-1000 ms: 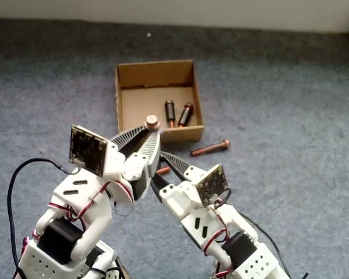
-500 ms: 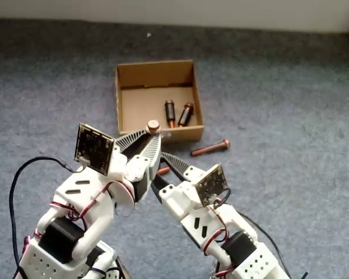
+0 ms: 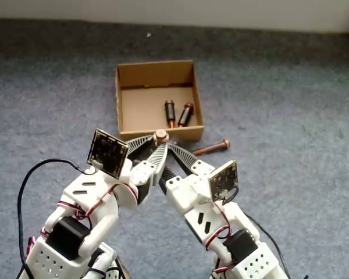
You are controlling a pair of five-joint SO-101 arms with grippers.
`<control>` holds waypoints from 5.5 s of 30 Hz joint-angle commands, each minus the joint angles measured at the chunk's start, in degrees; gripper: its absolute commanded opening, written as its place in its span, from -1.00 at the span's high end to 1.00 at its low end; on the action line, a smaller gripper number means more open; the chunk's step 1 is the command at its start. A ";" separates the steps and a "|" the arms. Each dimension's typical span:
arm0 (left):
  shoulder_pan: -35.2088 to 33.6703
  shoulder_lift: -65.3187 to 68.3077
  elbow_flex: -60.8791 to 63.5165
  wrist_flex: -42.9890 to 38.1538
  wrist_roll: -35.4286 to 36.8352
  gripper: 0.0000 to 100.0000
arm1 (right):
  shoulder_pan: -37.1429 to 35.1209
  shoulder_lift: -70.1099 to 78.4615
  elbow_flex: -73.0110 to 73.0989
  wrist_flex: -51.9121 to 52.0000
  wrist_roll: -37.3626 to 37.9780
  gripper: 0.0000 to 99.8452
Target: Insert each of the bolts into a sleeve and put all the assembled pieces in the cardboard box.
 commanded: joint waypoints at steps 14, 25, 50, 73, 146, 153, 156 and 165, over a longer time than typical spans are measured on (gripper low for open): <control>-0.04 0.40 -1.54 4.40 -0.44 0.54 | 4.00 -0.57 6.64 -1.98 -1.05 0.99; -0.57 0.40 -4.35 8.35 -0.44 0.52 | 10.51 -0.48 6.64 -0.92 -1.05 0.99; -35.56 0.40 19.21 -10.29 -11.87 0.98 | 16.75 -0.57 6.37 4.00 -1.05 0.99; -34.33 0.31 32.84 -19.60 -25.05 0.98 | 16.40 27.74 -31.16 12.88 -0.53 0.99; -43.47 0.31 30.02 -19.87 -24.88 0.98 | -9.01 104.92 -74.86 28.62 21.89 0.73; -43.38 0.31 30.02 -19.87 -24.88 0.98 | -9.01 113.10 -80.13 28.62 21.89 0.73; -43.38 0.31 30.02 -19.87 -24.88 0.98 | -8.92 114.24 -80.13 28.62 21.89 0.79; -43.38 0.31 30.02 -19.87 -24.88 0.98 | -7.87 113.89 -80.13 28.79 26.37 0.99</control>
